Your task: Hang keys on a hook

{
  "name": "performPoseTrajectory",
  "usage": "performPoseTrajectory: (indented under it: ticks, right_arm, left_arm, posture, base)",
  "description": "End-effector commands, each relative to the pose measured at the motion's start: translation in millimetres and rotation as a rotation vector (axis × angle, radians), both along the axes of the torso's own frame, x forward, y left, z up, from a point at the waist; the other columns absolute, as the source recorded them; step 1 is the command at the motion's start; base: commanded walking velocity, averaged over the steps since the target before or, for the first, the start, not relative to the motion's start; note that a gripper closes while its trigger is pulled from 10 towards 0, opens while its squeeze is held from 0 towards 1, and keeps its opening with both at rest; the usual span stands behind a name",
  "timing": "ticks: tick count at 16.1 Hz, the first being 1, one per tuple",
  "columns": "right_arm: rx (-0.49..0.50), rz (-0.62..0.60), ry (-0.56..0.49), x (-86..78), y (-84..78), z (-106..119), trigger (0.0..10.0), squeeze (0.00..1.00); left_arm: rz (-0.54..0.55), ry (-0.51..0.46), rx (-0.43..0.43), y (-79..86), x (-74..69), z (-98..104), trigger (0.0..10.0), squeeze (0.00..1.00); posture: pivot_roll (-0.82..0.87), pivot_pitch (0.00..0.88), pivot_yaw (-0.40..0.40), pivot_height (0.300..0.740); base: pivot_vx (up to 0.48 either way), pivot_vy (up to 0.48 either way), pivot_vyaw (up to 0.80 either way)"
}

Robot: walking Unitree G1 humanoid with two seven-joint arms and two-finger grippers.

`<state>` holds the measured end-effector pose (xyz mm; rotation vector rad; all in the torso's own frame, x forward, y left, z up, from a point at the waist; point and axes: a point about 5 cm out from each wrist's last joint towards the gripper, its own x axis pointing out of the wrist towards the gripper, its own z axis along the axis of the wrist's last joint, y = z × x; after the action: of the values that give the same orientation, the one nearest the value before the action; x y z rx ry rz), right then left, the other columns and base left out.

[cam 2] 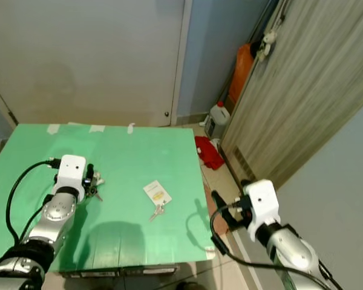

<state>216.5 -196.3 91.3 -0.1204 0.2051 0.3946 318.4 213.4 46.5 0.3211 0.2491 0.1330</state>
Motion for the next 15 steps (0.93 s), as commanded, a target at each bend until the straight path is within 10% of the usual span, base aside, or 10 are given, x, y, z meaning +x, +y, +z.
performPoseTrajectory:
  ticks: [1, 10, 11, 12, 15]
  right_arm:
    - [-0.021, -0.016, -0.014, -2.1, -7.7, 5.5, 10.0, 0.00]
    - [-0.049, 0.010, 0.031, -41.6, -23.3, 23.9, 10.0, 0.00]
    - [-0.055, 0.031, 0.050, -48.6, -24.8, 25.1, 10.0, 0.00]
    - [-0.065, 0.081, 0.082, -59.1, -23.4, 24.9, 10.0, 0.00]
    - [-0.062, 0.111, 0.129, -75.0, -18.4, 21.4, 10.0, 0.00]
  left_arm:
    - [-0.011, 0.016, -0.011, -4.0, -0.2, -3.2, 10.0, 1.00]
    - [0.058, 0.078, 0.050, 16.3, 1.3, -5.4, 10.0, 1.00]
    - [0.068, 0.086, 0.062, 18.2, 2.7, -4.3, 10.0, 0.71]
    - [0.079, 0.098, 0.046, 20.1, 3.5, -4.1, 10.0, 0.00]
    - [0.083, 0.108, 0.046, 20.5, 5.5, -2.8, 10.0, 0.00]
  posture:
    - [-0.19, 0.117, -0.088, 0.740]
    - [-0.32, 0.184, -0.124, 0.740]
    - [-0.34, 0.190, -0.133, 0.740]
    - [-0.35, 0.197, -0.141, 0.740]
    - [-0.37, 0.220, -0.166, 0.740]
  base:
    - [0.000, 0.000, 0.00]
    - [0.000, 0.000, 0.00]
    - [0.000, 0.000, 0.00]
    - [0.000, 0.000, 0.00]
    - [0.000, 0.000, 0.00]
